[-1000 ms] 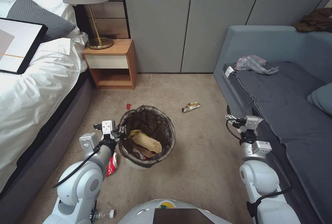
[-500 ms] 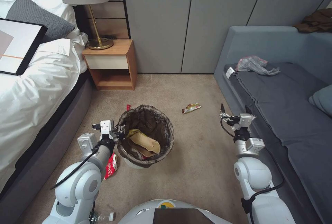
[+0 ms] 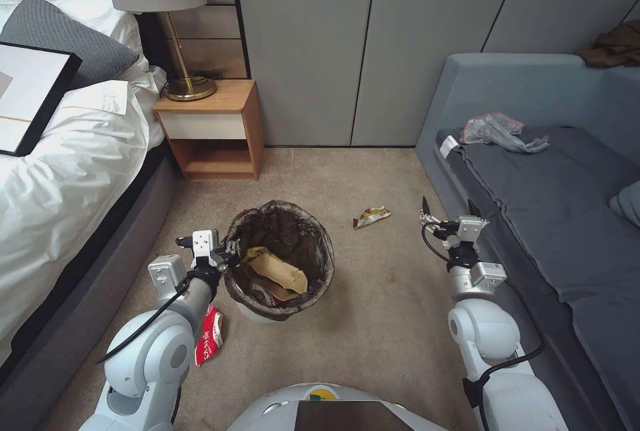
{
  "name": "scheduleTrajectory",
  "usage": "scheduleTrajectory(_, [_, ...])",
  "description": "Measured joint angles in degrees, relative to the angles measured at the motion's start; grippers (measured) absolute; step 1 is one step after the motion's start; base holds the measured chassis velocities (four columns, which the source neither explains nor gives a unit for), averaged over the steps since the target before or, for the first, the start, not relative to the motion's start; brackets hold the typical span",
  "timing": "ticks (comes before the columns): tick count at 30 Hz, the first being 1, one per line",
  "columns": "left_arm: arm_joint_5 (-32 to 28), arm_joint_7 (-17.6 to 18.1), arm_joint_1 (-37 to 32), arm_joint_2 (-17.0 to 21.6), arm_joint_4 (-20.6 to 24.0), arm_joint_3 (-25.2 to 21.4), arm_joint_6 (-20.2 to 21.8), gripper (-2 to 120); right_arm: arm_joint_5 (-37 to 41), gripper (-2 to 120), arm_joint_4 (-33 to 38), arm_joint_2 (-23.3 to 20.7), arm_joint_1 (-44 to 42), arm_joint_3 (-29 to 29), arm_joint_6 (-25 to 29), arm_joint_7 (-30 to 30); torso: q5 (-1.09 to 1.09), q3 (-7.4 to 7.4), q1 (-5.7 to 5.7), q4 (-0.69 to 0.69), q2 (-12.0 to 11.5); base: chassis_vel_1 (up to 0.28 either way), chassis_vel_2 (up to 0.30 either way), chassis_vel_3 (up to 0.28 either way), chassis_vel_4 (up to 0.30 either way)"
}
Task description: Pick up the trash bin, then pick up the garbage from the floor and place it into the trash bin.
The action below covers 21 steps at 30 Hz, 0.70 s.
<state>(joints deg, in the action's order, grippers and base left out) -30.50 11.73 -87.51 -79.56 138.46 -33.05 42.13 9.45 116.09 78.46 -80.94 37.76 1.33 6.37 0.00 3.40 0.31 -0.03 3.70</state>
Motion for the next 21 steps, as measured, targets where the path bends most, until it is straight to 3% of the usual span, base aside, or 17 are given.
scheduleTrajectory(21, [0.0, -0.2, 0.2, 0.1, -0.4, -0.3, 0.0, 5, 0.3, 100, -0.4, 0.0, 1.2, -0.9, -0.9, -0.4, -0.01, 0.00, 0.00, 0.00, 0.0, -0.089, 0.088, 0.097, -0.094])
